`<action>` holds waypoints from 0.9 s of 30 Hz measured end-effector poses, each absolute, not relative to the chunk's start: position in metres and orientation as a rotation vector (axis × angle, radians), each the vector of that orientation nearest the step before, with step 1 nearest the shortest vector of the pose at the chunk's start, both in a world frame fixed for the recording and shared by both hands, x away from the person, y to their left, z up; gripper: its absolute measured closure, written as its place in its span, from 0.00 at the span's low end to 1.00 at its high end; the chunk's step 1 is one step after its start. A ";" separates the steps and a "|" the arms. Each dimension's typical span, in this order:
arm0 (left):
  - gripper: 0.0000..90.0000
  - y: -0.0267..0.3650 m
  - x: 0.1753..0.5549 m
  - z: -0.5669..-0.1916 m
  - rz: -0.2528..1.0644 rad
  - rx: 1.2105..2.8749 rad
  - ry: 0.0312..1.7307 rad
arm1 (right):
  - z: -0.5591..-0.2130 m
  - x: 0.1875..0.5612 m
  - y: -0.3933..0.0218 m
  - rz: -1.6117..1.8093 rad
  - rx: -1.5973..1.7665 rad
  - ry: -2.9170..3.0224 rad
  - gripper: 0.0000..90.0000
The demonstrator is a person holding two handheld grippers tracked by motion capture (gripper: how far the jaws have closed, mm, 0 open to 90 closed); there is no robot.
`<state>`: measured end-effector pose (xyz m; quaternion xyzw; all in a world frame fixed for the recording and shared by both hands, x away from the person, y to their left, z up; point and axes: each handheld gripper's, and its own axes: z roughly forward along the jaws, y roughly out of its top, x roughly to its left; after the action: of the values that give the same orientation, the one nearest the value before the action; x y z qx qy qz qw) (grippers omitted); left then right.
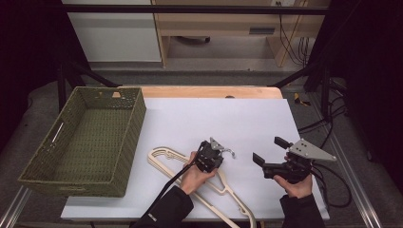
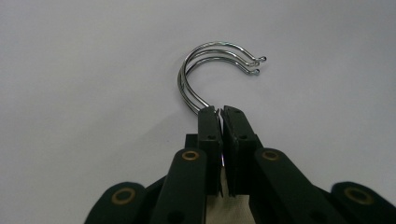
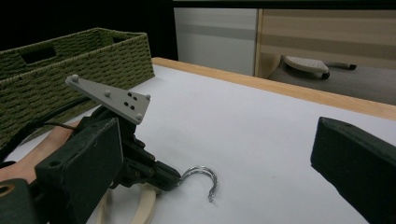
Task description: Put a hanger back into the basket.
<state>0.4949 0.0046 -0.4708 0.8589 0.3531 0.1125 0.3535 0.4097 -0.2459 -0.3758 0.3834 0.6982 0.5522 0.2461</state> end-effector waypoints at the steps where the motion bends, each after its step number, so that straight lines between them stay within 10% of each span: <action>1: 0.96 0.005 0.495 -0.470 0.290 2.221 0.917 | -0.376 0.410 -0.245 1.508 1.050 1.906 0.03; 27: 0.99 0.025 0.464 -0.434 0.426 2.058 0.859 | -0.419 0.424 -0.184 1.440 1.054 2.246 0.21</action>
<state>0.4643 0.0253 -0.4336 0.8218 0.3429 0.1699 0.4221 0.4241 -0.1838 -0.4191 0.3640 0.7757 0.4973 0.1359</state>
